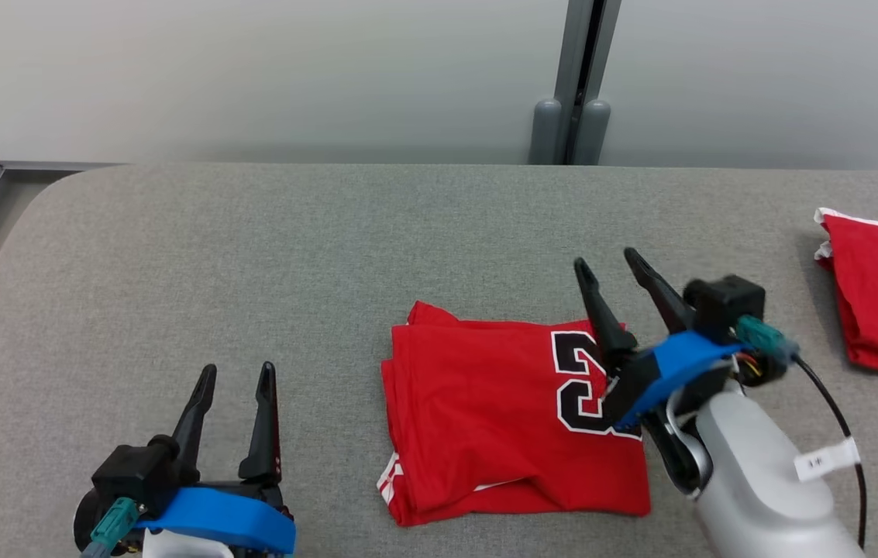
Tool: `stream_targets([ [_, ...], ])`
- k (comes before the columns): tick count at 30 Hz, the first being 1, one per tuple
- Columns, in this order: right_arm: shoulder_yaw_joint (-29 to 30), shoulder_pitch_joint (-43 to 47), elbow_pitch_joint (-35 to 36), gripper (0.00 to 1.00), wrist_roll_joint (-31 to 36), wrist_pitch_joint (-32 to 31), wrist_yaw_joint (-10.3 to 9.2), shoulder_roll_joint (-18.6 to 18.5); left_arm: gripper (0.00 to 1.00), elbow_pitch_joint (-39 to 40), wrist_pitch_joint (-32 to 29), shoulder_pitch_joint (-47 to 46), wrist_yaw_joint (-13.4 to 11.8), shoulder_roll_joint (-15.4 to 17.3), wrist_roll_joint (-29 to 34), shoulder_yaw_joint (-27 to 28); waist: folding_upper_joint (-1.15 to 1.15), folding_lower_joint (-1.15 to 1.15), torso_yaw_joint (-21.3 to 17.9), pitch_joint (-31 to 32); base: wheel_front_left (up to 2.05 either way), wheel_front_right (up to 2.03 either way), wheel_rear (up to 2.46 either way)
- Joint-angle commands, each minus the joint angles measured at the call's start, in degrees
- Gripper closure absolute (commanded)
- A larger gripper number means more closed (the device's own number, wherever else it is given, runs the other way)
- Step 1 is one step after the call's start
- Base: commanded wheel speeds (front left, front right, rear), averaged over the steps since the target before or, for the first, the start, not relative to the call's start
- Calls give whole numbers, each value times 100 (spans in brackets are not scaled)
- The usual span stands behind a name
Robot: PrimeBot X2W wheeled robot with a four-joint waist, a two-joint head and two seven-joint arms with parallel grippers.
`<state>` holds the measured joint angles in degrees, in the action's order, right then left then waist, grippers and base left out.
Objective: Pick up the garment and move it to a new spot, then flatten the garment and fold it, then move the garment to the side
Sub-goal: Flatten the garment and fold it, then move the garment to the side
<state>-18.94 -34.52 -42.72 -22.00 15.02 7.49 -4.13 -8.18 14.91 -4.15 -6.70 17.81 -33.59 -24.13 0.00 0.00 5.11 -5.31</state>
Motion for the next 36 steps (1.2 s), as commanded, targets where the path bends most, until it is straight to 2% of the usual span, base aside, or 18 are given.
stream_targets([
  [1, 671, 636, 467, 0, 612, 19, 0, 11, 0, -71, 28, -77, 16, -107, 61, 113, 0, 0, -107, 85, 0, 0, 0],
  [4, 1233, 1264, 933, 0, 1076, 18, 0, 80, 0, -90, 30, 33, 54, -202, 150, 278, 0, 0, -177, 141, 0, 0, 0],
  [8, 1665, 1908, 1471, 0, 1421, 19, 0, 120, 0, -113, 31, 243, 106, -333, 259, 536, 0, 0, -244, 208, 0, 0, 0],
  [20, 1762, 2783, 2167, 0, 1170, 20, 0, 125, 0, -270, 33, 706, 317, -594, 636, 1010, 0, 0, -270, 302, 0, 0, 0],
  [36, 1712, 2819, 2145, 0, 1253, 20, 0, 125, 0, -439, 33, 697, 574, -839, 998, 1322, 0, 0, -281, 271, 0, 0, 0],
])
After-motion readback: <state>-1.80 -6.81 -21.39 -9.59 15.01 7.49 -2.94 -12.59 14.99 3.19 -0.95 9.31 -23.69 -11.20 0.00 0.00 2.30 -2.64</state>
